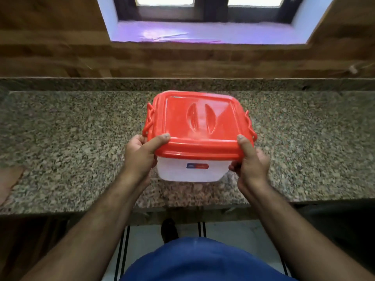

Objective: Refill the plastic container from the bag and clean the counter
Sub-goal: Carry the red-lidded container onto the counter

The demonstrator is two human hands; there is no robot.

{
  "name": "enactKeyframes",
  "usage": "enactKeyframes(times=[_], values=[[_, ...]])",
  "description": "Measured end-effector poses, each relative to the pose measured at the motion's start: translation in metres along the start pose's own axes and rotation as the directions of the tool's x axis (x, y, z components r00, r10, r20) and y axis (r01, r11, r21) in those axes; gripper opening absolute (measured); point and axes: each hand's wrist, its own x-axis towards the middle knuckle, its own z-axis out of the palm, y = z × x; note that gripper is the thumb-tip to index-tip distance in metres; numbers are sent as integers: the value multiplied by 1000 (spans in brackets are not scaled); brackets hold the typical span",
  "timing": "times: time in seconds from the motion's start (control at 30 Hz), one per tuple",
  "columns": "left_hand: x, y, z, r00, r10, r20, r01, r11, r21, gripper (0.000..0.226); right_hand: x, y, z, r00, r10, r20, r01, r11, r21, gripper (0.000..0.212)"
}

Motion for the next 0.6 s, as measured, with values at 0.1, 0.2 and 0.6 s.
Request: enactKeyframes(times=[0.1, 0.2, 0.6], values=[[42, 4, -11, 1000, -17, 8, 17, 1000, 21, 33, 26, 7, 33, 1000, -17, 9, 17, 999, -42, 54], [80, 12, -25, 998, -9, 57, 3, 994, 109, 48, 50, 5, 61, 999, -46, 25, 49, 991, -126, 46], [168, 48, -17, 968, 229, -102, -93, 705, 703, 51, 152, -46, 95, 991, -133, 27, 128, 840, -528, 67]])
